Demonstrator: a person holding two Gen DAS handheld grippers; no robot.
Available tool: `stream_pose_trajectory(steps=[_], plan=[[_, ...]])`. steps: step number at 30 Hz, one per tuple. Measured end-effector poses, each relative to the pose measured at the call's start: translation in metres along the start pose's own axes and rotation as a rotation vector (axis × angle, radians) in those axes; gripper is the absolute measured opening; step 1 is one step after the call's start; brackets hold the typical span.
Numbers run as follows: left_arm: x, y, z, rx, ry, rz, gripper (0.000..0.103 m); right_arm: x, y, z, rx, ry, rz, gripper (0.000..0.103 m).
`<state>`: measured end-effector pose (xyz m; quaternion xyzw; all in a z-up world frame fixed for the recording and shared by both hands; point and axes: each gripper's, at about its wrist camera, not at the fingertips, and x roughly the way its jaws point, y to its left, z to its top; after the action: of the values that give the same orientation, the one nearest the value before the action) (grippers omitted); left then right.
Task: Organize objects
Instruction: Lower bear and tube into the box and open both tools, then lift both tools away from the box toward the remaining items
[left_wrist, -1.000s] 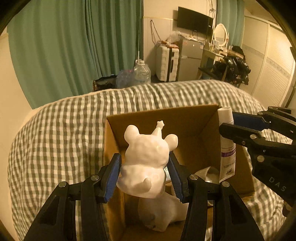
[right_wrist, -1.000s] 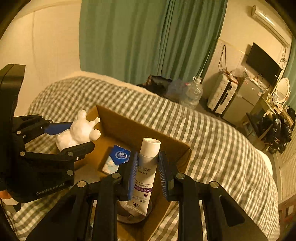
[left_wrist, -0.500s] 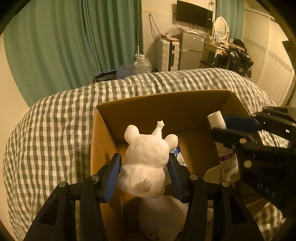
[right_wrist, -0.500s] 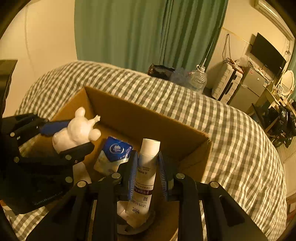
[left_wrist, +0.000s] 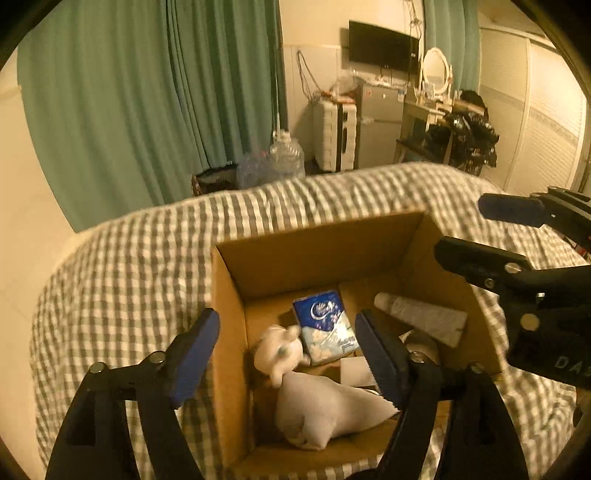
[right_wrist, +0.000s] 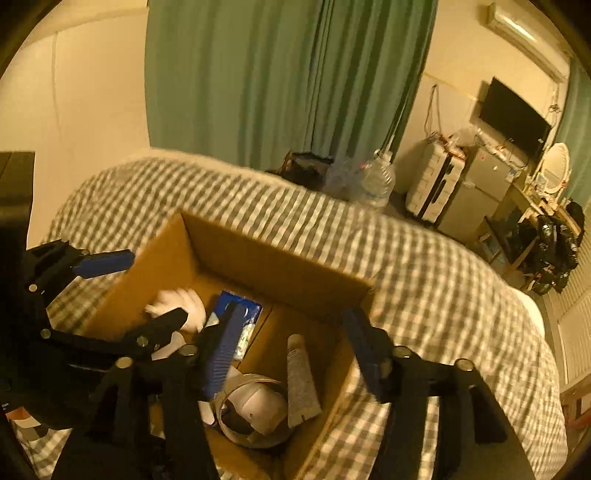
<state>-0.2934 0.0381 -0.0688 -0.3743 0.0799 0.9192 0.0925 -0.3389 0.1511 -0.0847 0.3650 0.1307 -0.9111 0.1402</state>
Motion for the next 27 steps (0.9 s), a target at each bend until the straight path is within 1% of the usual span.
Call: stream_pose_trajectory(steps=[1, 2, 3, 5, 7, 10, 15, 17, 19, 22, 25, 27], plan=[[-0.009, -0.001, 0.003, 0.002, -0.012, 0.005, 0.083, -0.009, -0.001, 0.003, 0.006, -0.013, -0.004, 0.068], [-0.017, -0.001, 0.006, 0.002, -0.023, 0.009, 0.083, -0.021, -0.003, 0.004, 0.017, -0.030, -0.008, 0.075], [-0.025, -0.002, 0.009, 0.001, -0.033, 0.009, 0.085, -0.030, -0.004, 0.005, 0.024, -0.042, -0.012, 0.079], [-0.045, -0.001, 0.014, -0.006, -0.055, 0.004, 0.089, -0.049, -0.003, 0.006, 0.026, -0.070, -0.028, 0.090], [-0.064, 0.001, 0.018, -0.011, -0.080, 0.004, 0.092, -0.071, -0.003, 0.009, 0.023, -0.102, -0.062, 0.095], [-0.096, 0.003, 0.022, -0.013, -0.127, 0.015, 0.097, -0.102, 0.000, 0.011, 0.025, -0.140, -0.107, 0.097], [-0.141, 0.011, 0.025, -0.030, -0.184, 0.040, 0.099, -0.154, -0.001, 0.013, 0.061, -0.193, -0.084, 0.100], [-0.157, 0.015, 0.023, -0.036, -0.200, 0.051, 0.100, -0.172, 0.001, 0.012, 0.065, -0.212, -0.088, 0.101], [-0.174, 0.017, 0.020, -0.036, -0.221, 0.060, 0.100, -0.186, 0.004, 0.010, 0.060, -0.215, -0.090, 0.101], [-0.191, 0.020, 0.015, -0.036, -0.243, 0.070, 0.102, -0.206, 0.012, 0.002, 0.053, -0.230, -0.087, 0.101], [-0.203, 0.023, 0.007, -0.038, -0.250, 0.072, 0.102, -0.223, 0.020, -0.005, 0.043, -0.245, -0.108, 0.101], [-0.209, 0.026, 0.000, -0.039, -0.251, 0.070, 0.102, -0.232, 0.029, -0.009, 0.021, -0.256, -0.105, 0.102]])
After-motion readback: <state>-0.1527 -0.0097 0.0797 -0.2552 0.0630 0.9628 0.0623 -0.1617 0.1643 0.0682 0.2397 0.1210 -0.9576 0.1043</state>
